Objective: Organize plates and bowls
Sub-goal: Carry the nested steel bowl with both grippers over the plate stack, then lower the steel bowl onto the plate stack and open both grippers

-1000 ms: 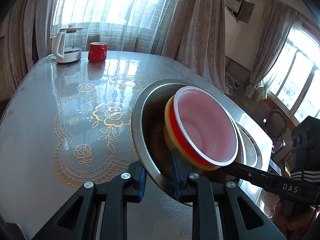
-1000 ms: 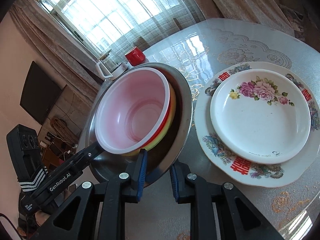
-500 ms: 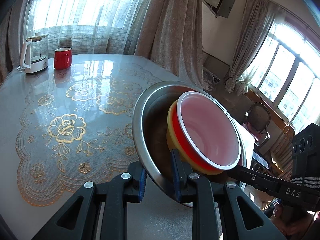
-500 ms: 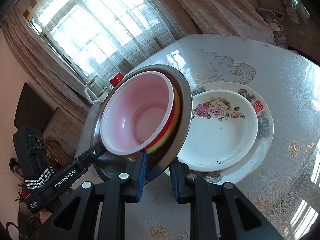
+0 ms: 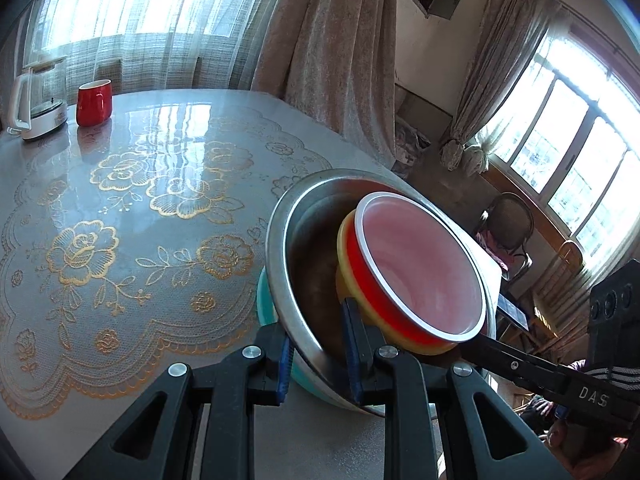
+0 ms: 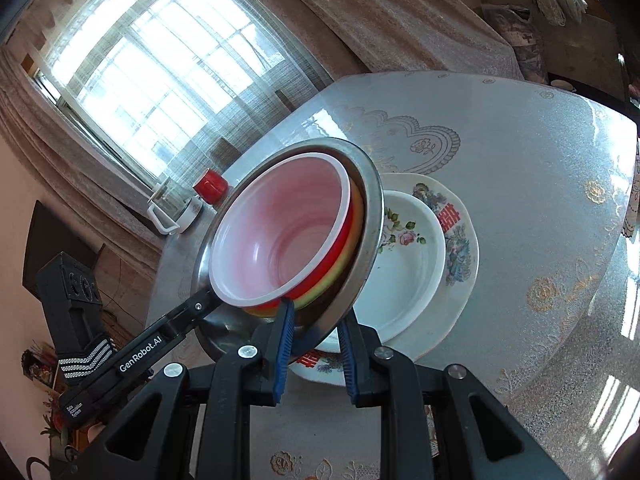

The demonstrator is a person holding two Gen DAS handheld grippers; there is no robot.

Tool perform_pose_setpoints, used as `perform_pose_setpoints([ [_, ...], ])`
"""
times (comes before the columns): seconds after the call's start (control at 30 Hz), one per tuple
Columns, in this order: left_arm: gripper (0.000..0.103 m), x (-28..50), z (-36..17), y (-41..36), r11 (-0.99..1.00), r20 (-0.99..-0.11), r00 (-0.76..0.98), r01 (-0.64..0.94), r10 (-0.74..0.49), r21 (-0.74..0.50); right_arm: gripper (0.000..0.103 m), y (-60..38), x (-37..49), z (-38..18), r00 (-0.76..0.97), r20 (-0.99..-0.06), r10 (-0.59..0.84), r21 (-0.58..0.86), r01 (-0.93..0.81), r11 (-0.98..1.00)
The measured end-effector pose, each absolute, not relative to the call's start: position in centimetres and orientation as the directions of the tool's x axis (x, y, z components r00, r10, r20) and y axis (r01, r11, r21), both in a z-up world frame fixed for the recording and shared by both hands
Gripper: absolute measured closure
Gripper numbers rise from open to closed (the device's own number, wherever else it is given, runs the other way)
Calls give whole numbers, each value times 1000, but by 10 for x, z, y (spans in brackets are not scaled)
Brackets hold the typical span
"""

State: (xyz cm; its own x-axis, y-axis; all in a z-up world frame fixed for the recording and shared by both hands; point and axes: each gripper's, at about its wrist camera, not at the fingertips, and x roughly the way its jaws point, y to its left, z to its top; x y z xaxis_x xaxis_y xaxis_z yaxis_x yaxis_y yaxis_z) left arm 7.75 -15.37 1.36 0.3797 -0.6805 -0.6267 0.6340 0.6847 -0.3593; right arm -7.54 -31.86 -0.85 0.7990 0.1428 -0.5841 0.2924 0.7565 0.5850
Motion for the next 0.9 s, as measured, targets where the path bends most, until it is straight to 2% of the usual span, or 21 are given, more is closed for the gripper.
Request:
perform_pose_setpoints([
  [0.37, 80, 83, -8, -181, 691, -668, 328, 607, -668, -393, 81, -338, -79, -17, 778, -619, 108, 579, 358, 732],
  [0.9, 78, 74, -9, -186, 718, -679, 368, 604, -635, -344, 79, -345, -76, -31, 772, -622, 128, 618, 384, 686],
])
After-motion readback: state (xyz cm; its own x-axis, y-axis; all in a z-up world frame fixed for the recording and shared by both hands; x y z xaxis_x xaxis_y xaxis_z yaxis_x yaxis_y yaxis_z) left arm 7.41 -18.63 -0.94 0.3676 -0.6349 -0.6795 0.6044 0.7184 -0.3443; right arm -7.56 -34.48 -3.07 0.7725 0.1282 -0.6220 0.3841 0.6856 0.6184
